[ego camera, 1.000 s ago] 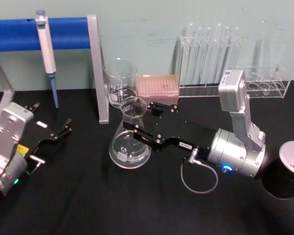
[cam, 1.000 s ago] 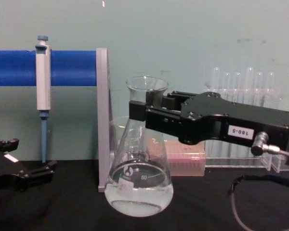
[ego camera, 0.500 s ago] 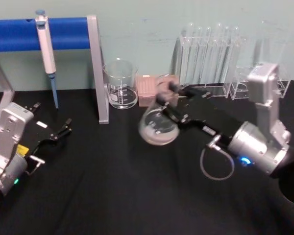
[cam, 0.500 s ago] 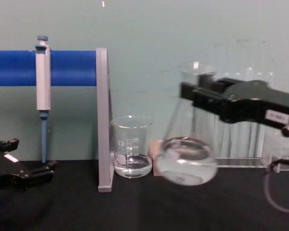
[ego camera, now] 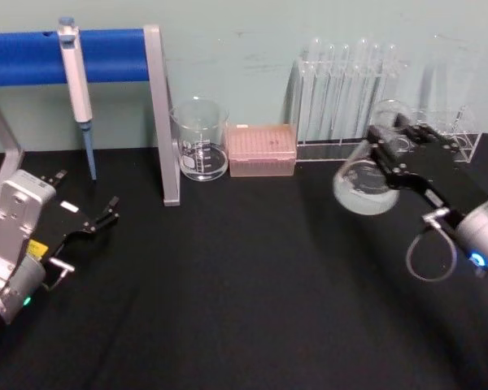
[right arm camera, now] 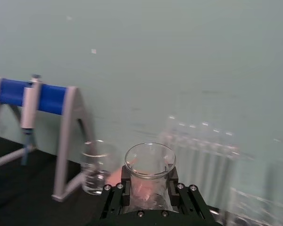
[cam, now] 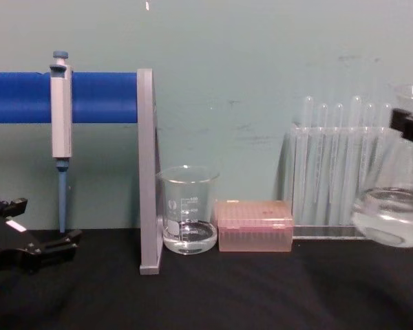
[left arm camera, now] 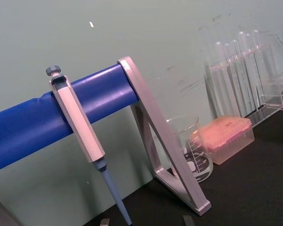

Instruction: Grasp the erlenmeyer flask with one hand, shake it three times, then place it back.

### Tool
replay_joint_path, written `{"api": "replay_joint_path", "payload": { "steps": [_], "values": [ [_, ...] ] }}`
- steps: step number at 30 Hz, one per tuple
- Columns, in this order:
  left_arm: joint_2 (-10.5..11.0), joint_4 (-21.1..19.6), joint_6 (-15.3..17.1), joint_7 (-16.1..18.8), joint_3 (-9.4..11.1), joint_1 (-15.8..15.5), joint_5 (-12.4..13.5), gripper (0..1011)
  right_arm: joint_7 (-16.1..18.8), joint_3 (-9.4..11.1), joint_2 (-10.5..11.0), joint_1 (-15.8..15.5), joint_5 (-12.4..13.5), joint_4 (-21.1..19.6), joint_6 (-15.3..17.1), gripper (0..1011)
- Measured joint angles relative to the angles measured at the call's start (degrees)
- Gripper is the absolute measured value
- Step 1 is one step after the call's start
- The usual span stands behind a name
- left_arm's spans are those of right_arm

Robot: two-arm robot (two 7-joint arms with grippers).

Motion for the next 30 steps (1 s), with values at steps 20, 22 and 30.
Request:
{"api": "replay_joint_path", "payload": {
  "steps": [20, 22, 30],
  "values": [
    [0.0, 0.0, 0.0, 0.0, 0.0, 0.0, 0.0, 1001, 5.76, -1.4, -2.17, 2.21, -1.63, 1.75, 1.29, 447],
    [0.0, 0.0, 0.0, 0.0, 0.0, 0.0, 0.0, 1001, 7.17, -2.32, -2.5, 3.09, -1.68, 2.32, 1.32, 447],
    [0.0, 0.0, 0.0, 0.0, 0.0, 0.0, 0.0, 1001, 15.16, -7.78, -3.74, 8.13, -1.35, 5.43, 0.99, 447]
  ]
}}
